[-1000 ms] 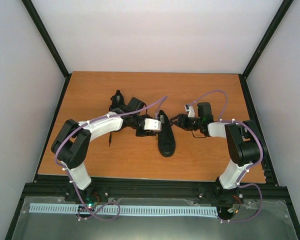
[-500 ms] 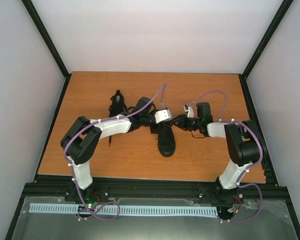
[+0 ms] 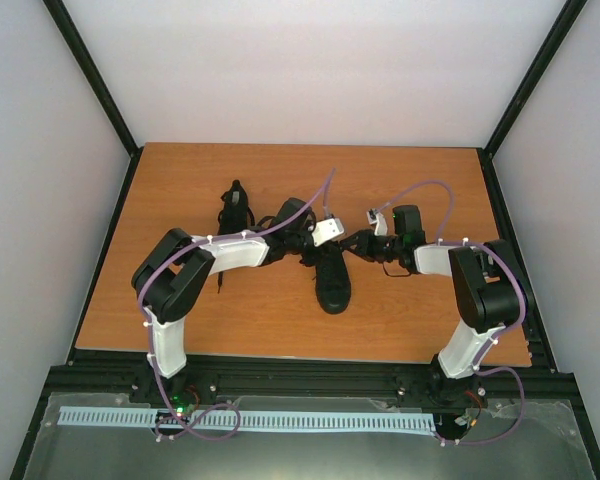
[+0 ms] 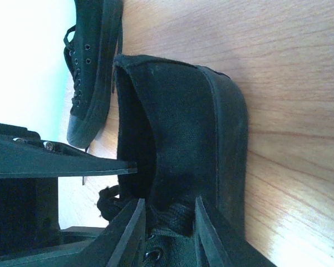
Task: Tie the shoes
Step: Tie the shoelace on the shoe.
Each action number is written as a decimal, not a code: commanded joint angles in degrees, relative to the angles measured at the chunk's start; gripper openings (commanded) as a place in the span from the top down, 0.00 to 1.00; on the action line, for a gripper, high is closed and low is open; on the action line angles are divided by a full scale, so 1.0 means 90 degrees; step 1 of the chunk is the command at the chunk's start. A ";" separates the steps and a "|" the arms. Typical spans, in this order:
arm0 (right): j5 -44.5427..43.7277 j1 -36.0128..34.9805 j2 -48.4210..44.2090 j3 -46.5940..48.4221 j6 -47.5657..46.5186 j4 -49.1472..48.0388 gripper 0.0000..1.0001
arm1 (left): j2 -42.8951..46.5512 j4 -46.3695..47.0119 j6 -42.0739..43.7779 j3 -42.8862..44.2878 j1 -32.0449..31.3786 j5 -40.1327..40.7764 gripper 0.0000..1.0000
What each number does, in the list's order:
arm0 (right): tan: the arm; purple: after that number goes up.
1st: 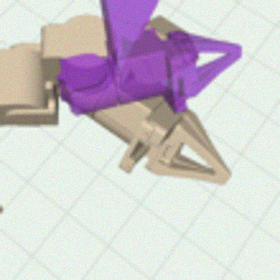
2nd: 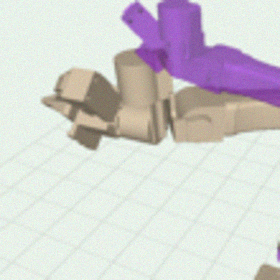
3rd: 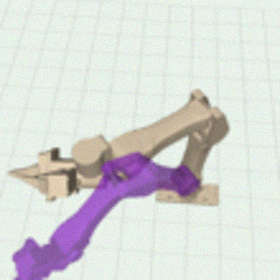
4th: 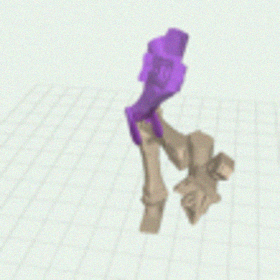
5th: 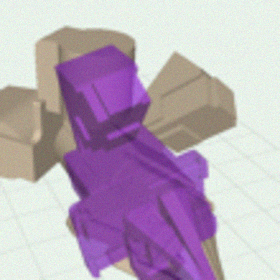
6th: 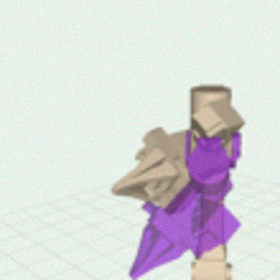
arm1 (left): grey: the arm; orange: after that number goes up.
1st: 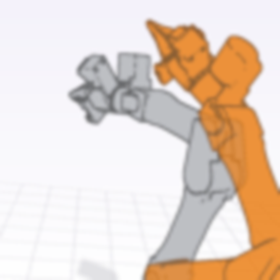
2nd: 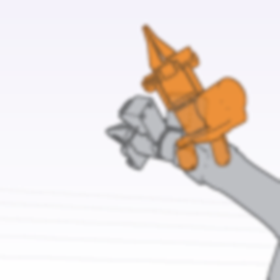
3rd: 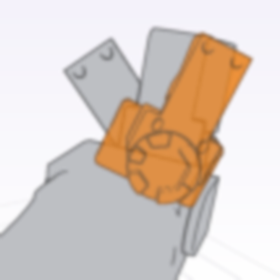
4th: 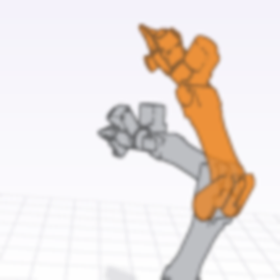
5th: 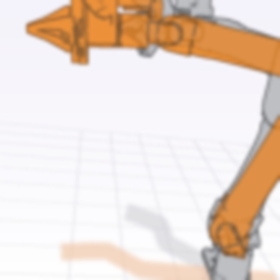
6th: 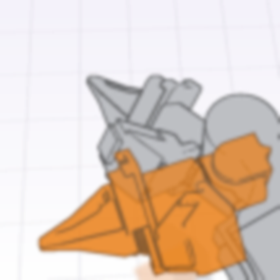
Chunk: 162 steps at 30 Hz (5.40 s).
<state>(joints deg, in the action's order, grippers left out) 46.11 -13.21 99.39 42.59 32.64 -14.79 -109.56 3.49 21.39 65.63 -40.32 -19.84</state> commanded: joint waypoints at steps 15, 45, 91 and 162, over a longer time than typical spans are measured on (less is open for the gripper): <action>0.0095 -0.0027 -0.0042 0.0163 -0.0376 0.0405 0.97 | 0.0113 -0.0750 0.0471 0.0238 -0.0023 -0.0250 0.61; -0.0355 0.0130 -0.1146 0.0198 -0.1046 0.1592 0.97 | 0.0259 -0.1146 0.1010 0.0015 0.0144 -0.0133 0.80; -0.0279 0.0472 -0.1396 0.0157 -0.1551 0.2119 0.97 | 0.0113 -0.1149 0.1140 -0.0263 0.0242 -0.0281 0.99; -0.0152 0.0208 -0.0934 -0.0201 -0.1733 0.2123 0.97 | 0.0235 -0.0517 0.4817 -0.0378 0.0903 0.0868 0.99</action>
<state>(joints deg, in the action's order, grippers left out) 44.40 -11.00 92.49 40.95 18.15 4.16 -105.91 -4.27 61.82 61.49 -32.73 -11.73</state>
